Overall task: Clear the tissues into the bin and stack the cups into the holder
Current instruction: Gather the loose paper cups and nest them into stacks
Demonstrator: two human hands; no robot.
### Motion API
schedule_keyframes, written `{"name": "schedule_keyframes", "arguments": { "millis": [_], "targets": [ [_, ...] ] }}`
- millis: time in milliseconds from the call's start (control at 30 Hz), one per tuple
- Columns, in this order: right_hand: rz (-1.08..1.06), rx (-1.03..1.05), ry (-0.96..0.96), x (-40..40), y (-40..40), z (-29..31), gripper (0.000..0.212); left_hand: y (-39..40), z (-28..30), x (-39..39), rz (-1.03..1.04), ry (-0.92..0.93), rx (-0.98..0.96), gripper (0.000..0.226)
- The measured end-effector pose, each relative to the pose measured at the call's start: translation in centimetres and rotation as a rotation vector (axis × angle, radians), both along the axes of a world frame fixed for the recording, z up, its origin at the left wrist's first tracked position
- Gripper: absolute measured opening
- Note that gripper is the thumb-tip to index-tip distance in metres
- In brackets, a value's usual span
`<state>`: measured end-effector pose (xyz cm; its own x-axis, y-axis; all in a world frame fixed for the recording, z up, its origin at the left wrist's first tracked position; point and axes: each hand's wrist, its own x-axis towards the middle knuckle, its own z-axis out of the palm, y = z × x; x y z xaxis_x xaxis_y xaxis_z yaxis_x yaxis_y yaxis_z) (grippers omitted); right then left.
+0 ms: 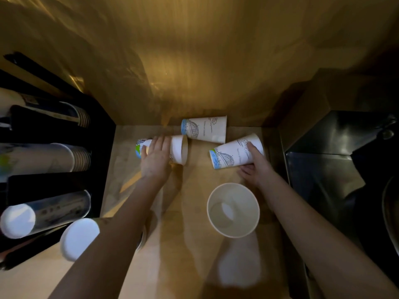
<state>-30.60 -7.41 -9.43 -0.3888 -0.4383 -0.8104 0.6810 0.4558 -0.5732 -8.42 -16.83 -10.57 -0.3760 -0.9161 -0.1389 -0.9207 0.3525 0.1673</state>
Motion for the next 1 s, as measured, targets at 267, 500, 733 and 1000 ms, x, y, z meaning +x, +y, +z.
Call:
{"name": "schedule_keyframes", "arguments": {
  "millis": [267, 500, 733, 1000],
  "targets": [
    [-0.013, -0.009, 0.069, 0.5, 1.5, 1.4, 0.038, 0.4, 0.6, -0.5, -0.053, 0.101, -0.017, 0.060],
    [-0.066, -0.262, 0.326, 0.9, 0.9, 7.5, 0.050, 2.3, 4.4, -1.5, 0.055, 0.575, 0.065, 0.078],
    [0.065, -0.578, 0.784, 2.1, 0.5, 13.6, 0.076, 4.8, 3.5, -1.6, 0.273, 0.853, 0.229, 0.103],
    [0.332, -0.735, 0.848, 5.0, 1.6, 11.9, 0.080, 7.5, 1.0, -1.6, 0.259, 1.000, 0.310, 0.081]
  ]
}}
